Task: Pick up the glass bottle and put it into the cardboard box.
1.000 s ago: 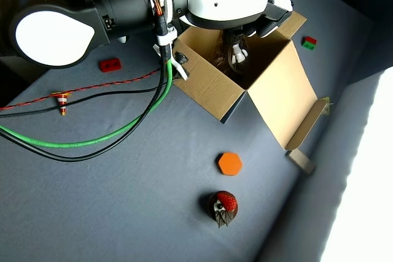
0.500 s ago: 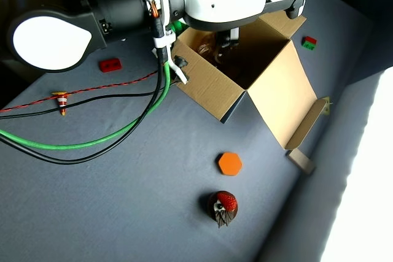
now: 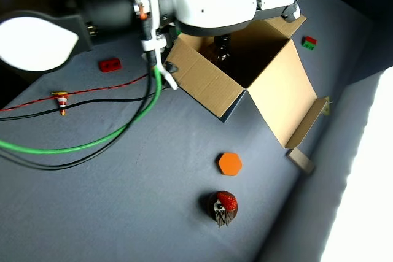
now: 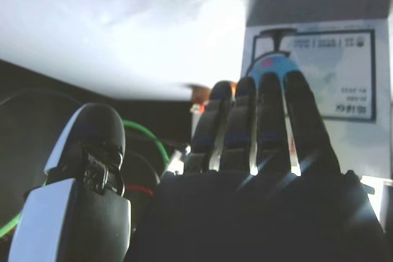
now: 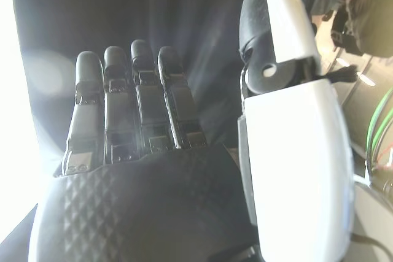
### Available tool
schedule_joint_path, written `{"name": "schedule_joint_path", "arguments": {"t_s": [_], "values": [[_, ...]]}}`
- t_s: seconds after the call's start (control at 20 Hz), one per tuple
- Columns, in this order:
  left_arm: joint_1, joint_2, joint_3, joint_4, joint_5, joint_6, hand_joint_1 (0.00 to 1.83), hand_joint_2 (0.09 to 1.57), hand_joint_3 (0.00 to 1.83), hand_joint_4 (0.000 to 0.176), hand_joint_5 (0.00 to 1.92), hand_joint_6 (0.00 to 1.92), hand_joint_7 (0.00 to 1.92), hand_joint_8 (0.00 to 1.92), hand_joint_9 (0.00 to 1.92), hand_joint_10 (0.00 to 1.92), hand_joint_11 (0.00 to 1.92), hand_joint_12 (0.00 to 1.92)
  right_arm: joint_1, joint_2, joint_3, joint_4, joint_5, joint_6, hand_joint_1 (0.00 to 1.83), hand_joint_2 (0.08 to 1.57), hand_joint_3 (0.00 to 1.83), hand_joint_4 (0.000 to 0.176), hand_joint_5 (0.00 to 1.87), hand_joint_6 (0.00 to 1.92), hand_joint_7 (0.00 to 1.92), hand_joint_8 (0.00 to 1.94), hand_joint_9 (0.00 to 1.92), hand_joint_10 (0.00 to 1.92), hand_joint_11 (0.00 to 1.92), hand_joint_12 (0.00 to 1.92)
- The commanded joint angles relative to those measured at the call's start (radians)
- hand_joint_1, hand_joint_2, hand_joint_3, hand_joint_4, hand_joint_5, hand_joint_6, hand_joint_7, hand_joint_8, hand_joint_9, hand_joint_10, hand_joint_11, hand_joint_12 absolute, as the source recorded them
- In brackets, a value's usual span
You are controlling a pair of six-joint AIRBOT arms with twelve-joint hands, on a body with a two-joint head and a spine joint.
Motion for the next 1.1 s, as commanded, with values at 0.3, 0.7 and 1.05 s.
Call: {"name": "schedule_joint_path", "arguments": {"t_s": [0.3, 0.7, 1.05], "values": [[-0.239, -0.022, -0.055, -0.098, -0.205, 0.103, 0.0, 1.25, 0.0, 0.0, 0.14, 0.02, 0.1, 0.01, 0.06, 0.01, 0.0, 0.0, -0.04, 0.342, -0.29, 0.622, 0.245, -0.501, 0.39, 1.11, 0.03, 0.0, 0.29, 0.05, 0.33, 0.01, 0.22, 0.08, 0.0, 0.45], [-0.514, -0.032, -0.04, -0.203, -0.294, 0.297, 0.24, 1.32, 0.0, 0.0, 0.8, 0.86, 0.88, 1.02, 0.81, 1.3, 0.52, 1.69, -0.061, 0.49, -0.615, 1.422, 0.602, -1.388, 0.3, 1.3, 0.01, 0.0, 0.65, 1.41, 0.76, 1.43, 0.64, 1.75, 0.53, 1.91], [-0.574, -0.028, 0.018, -0.178, -0.216, 0.399, 0.36, 1.37, 0.0, 0.0, 0.95, 1.55, 0.99, 1.8, 1.11, 1.88, 1.06, 1.92, -0.085, 0.501, -0.652, 1.617, 0.539, -1.393, 0.4, 1.41, 0.03, 0.0, 1.0, 1.81, 1.16, 1.82, 1.18, 1.92, 1.23, 1.92]]}}
